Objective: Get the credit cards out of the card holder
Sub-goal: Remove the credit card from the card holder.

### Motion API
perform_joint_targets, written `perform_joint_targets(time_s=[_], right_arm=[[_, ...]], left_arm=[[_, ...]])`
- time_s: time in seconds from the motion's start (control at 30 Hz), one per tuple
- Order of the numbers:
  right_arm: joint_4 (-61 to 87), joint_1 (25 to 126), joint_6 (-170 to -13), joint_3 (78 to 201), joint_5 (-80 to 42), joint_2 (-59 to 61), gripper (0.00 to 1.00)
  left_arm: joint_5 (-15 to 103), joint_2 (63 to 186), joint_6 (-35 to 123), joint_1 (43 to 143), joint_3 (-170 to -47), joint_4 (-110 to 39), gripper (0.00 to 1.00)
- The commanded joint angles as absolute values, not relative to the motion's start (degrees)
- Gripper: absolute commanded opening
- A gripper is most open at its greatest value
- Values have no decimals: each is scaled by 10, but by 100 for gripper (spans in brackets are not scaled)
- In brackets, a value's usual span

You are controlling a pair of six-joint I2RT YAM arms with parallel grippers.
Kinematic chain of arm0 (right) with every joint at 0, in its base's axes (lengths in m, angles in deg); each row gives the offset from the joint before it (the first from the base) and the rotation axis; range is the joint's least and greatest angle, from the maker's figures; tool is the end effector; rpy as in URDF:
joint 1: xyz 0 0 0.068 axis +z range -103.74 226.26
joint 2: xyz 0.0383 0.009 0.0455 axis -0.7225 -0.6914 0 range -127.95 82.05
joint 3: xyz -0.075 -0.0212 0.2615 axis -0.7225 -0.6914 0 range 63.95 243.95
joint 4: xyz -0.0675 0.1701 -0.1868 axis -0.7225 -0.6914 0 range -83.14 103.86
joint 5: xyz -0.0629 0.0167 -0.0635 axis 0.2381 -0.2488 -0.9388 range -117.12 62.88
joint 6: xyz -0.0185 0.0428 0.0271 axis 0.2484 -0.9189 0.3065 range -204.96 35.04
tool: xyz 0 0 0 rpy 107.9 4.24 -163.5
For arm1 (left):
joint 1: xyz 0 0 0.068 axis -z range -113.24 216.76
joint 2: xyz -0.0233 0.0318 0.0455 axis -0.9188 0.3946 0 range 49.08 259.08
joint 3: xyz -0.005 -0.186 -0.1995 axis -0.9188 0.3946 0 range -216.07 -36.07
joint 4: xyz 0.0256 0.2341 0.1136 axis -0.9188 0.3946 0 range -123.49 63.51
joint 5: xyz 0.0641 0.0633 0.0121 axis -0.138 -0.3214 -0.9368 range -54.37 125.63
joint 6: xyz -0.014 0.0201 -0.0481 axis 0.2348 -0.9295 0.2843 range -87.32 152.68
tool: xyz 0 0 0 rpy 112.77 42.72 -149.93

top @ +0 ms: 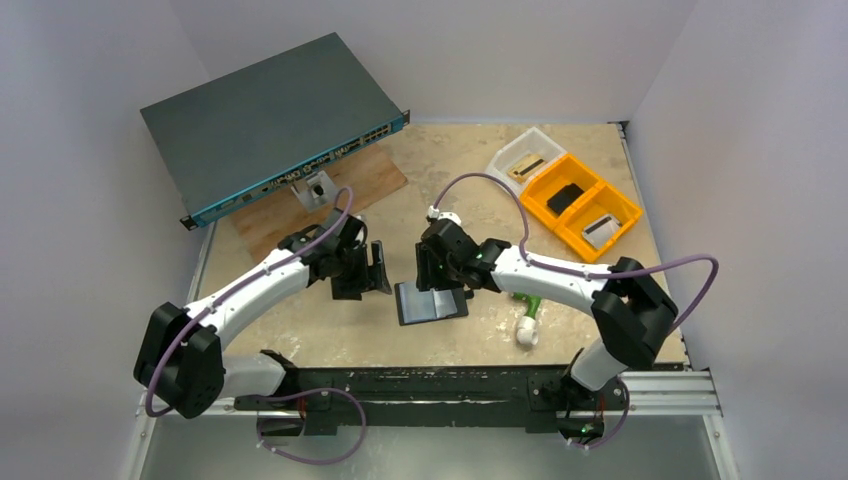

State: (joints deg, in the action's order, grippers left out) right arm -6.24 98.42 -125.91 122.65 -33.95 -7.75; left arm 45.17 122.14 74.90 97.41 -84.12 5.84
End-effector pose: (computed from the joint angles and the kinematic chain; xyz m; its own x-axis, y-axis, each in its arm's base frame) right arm 0.2048 0.2567 0.2171 -0.8451 -0.0271 -0.5340 -0.2444 0.9079 0.3407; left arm 0.2015 -0.1262 0.2184 -0.9536 -0.2051 -0.2204 -0.1029 0.9100 -0.4017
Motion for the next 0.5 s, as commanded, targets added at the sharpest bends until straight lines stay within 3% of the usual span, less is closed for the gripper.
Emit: perform_joint_targets(time_s=[0.0,0.47], right_arm=[[-49,986,-1263,1224,-367,-88,50],[-28,1003,-1256,1224,-347,-154,50]], left_arm=[[447,1223,761,969,-844,39,71],[464,1238,764,969,-834,19,70]])
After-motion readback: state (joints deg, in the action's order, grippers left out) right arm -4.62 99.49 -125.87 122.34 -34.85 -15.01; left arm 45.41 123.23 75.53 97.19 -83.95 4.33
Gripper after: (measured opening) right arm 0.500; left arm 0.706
